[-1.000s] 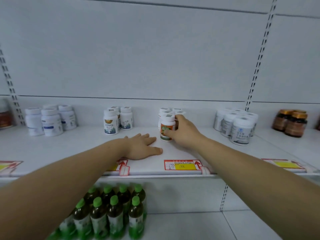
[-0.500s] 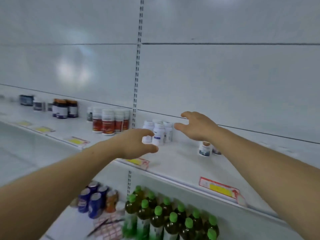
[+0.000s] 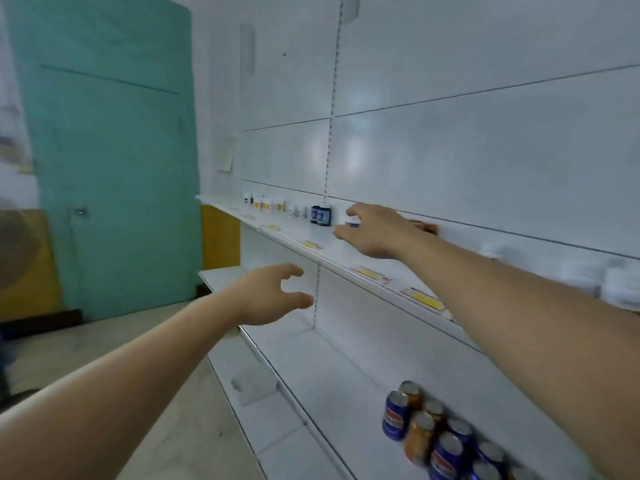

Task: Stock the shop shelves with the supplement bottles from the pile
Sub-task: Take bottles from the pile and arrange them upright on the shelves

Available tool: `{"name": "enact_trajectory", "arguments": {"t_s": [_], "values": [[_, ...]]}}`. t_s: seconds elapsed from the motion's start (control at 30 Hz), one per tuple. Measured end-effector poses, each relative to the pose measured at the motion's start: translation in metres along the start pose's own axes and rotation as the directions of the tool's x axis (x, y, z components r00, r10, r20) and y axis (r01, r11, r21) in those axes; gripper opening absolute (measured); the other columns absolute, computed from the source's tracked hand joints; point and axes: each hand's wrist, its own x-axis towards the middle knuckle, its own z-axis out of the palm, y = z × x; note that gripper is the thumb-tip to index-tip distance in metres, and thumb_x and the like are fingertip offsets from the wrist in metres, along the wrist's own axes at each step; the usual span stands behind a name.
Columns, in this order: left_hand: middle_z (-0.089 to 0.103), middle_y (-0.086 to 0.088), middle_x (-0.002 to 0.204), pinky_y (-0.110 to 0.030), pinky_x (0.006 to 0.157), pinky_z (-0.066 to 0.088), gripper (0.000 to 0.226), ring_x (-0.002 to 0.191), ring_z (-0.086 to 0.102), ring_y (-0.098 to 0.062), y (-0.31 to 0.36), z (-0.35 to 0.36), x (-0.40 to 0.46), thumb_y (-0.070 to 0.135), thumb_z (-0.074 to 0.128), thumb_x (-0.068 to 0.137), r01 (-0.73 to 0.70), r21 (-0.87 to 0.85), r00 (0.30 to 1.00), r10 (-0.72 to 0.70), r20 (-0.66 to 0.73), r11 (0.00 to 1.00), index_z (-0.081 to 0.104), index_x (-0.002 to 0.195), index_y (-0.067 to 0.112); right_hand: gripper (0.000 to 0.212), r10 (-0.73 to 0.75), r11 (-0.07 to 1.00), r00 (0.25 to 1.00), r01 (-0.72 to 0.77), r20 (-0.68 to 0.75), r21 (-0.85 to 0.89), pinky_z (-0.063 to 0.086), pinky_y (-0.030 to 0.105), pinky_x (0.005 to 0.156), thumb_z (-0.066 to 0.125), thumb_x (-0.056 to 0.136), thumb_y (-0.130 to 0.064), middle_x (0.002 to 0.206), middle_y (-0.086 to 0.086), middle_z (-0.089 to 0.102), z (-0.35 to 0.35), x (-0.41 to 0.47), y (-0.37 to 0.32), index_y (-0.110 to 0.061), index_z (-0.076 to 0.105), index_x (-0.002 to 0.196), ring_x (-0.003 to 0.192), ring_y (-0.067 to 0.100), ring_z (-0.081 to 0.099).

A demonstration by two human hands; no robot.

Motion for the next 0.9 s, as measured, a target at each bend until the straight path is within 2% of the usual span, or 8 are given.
{"name": "enact_trajectory", "arguments": {"t_s": [0.1, 0.17, 0.47, 0.6, 0.8, 0.9], "values": [[0.042, 0.0, 0.145, -0.033, 0.105, 0.033, 0.063, 0.13, 0.042, -0.02, -0.057, -0.02, 0.045, 0.049, 0.059, 0.086, 0.024, -0.008, 0.999, -0.024, -0.041, 1.0, 0.038, 0.141, 0.029, 0.064, -0.065, 0.998, 0.997, 0.064, 0.033, 0.011, 0.036, 0.033, 0.095, 0.047, 0.089, -0.057, 0.146, 0.004, 0.042, 0.048, 0.069, -0.036, -0.022, 0.039, 0.142, 0.129, 0.025, 0.042], [0.042, 0.001, 0.145, -0.032, 0.104, 0.034, 0.063, 0.129, 0.043, -0.02, -0.092, -0.027, 0.081, 0.049, 0.058, 0.086, 0.035, 0.003, 0.998, -0.035, -0.059, 0.999, 0.037, 0.141, 0.029, 0.065, -0.086, 0.996, 0.995, 0.086, 0.043, 0.009, 0.035, 0.035, 0.1, 0.047, 0.089, -0.057, 0.148, 0.004, 0.04, 0.08, 0.119, -0.052, -0.022, 0.038, 0.143, 0.132, 0.025, 0.04], [0.04, 0.003, 0.147, -0.036, 0.107, 0.036, 0.063, 0.13, 0.042, -0.02, -0.232, -0.082, 0.278, 0.049, 0.058, 0.086, 0.077, 0.078, 0.993, -0.069, -0.094, 0.994, 0.037, 0.142, 0.029, 0.063, -0.12, 0.993, 0.99, 0.121, 0.073, -0.003, 0.036, 0.036, 0.1, 0.046, 0.092, -0.053, 0.148, 0.007, 0.039, 0.175, 0.359, -0.079, -0.02, 0.036, 0.144, 0.13, 0.027, 0.042], [0.041, 0.003, 0.147, -0.034, 0.107, 0.035, 0.063, 0.13, 0.042, -0.019, -0.299, -0.119, 0.36, 0.048, 0.058, 0.086, 0.074, 0.073, 0.993, -0.066, -0.099, 0.995, 0.036, 0.142, 0.028, 0.063, -0.091, 0.995, 0.991, 0.093, 0.099, -0.016, 0.035, 0.037, 0.103, 0.045, 0.091, -0.055, 0.149, 0.004, 0.039, 0.214, 0.456, -0.094, -0.022, 0.036, 0.144, 0.131, 0.025, 0.04], [0.042, 0.004, 0.145, -0.037, 0.104, 0.04, 0.061, 0.127, 0.045, -0.019, -0.426, -0.151, 0.488, 0.048, 0.059, 0.085, 0.021, 0.08, 0.995, -0.013, -0.094, 0.997, 0.04, 0.14, 0.03, 0.062, -0.027, 0.997, 0.996, 0.033, 0.091, -0.068, 0.035, 0.035, 0.1, 0.045, 0.093, -0.054, 0.148, 0.005, 0.04, 0.289, 0.59, -0.124, -0.021, 0.037, 0.144, 0.13, 0.026, 0.041], [0.043, 0.005, 0.145, -0.03, 0.099, 0.04, 0.06, 0.123, 0.048, -0.017, -0.493, -0.168, 0.551, 0.05, 0.059, 0.085, -0.033, 0.06, 0.994, 0.039, -0.098, 0.998, 0.042, 0.138, 0.03, 0.063, 0.021, 0.998, 0.998, -0.018, 0.066, -0.053, 0.034, 0.035, 0.101, 0.046, 0.092, -0.054, 0.15, 0.004, 0.038, 0.329, 0.661, -0.147, -0.02, 0.035, 0.145, 0.132, 0.026, 0.04]]}}
